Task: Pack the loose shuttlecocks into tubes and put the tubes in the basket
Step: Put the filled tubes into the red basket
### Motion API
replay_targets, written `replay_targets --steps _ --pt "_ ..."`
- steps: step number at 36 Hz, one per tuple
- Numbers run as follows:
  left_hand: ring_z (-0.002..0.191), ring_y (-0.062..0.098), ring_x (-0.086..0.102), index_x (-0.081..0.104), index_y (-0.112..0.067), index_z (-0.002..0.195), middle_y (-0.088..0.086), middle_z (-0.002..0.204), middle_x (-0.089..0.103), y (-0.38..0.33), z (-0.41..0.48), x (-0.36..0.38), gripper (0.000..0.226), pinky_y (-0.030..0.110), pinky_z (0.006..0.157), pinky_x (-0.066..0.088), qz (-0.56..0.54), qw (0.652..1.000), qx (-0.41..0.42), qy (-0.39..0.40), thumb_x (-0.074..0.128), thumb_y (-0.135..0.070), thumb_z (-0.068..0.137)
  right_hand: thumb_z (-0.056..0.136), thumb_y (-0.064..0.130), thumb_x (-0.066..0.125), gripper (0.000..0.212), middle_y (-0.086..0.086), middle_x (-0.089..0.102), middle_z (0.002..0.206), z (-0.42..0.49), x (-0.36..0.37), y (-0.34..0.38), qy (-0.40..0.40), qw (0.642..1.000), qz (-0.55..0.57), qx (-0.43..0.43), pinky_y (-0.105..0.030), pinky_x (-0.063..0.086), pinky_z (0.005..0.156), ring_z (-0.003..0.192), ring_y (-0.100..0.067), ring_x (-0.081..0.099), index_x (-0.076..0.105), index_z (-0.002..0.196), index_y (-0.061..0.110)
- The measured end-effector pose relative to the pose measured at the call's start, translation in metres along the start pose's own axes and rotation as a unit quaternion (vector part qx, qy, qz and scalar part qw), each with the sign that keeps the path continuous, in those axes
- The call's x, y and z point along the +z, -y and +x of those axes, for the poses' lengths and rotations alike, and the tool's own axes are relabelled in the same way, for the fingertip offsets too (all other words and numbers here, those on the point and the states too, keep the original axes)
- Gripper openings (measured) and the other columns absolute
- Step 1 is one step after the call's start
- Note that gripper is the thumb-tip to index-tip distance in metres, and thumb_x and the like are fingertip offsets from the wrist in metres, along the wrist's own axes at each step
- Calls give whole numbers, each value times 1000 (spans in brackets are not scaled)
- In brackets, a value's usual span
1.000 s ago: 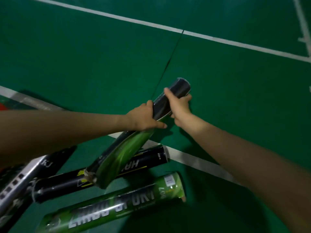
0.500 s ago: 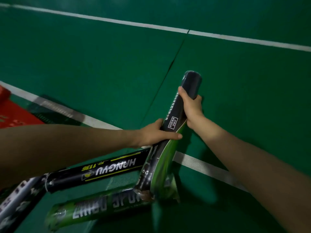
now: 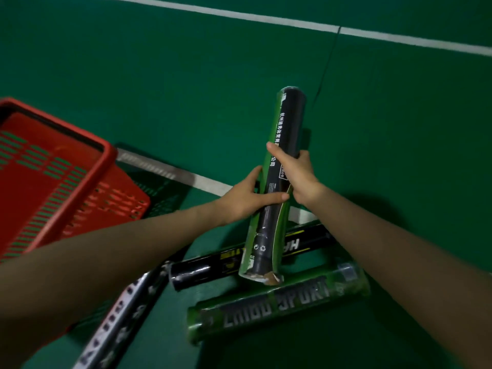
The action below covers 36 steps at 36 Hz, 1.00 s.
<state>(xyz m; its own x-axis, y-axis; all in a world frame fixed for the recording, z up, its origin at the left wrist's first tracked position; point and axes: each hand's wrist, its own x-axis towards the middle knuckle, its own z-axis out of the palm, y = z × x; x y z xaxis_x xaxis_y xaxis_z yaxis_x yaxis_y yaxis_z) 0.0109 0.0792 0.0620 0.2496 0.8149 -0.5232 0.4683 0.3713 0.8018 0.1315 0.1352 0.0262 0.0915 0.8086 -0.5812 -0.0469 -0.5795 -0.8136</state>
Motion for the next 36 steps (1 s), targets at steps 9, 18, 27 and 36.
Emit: replay_targets --steps 9,18,27,36 --pt "98 8 60 40 -19 141 -4 124 56 24 -43 -47 55 20 88 43 -26 999 -22 10 59 -12 90 70 40 81 88 -5 54 120 -56 43 4 -54 995 -87 7 -37 47 94 108 -26 57 30 134 8" --pt "115 26 56 49 -6 134 15 132 56 51 -33 -31 45 28 93 44 268 959 -64 64 57 -15 90 72 46 77 88 -15 50 129 -73 6 -24 -84 989 -122 -1 -47 45 99 113 -32 54 32 135 5" --pt "127 29 45 37 -17 142 12 142 45 106 -17 -6 82 39 107 39 334 937 -58 82 75 -43 74 72 31 80 56 -3 63 103 -68 -26 -81 -96 992 -84 -24 -37 51 83 90 -23 63 49 116 15" --pt "122 34 48 15 -25 148 14 138 43 143 -26 12 98 43 103 41 435 890 -21 133 74 -47 73 71 39 80 66 -1 63 103 -94 -31 -108 -128 987 -78 -48 -39 52 88 93 -22 62 49 123 13"
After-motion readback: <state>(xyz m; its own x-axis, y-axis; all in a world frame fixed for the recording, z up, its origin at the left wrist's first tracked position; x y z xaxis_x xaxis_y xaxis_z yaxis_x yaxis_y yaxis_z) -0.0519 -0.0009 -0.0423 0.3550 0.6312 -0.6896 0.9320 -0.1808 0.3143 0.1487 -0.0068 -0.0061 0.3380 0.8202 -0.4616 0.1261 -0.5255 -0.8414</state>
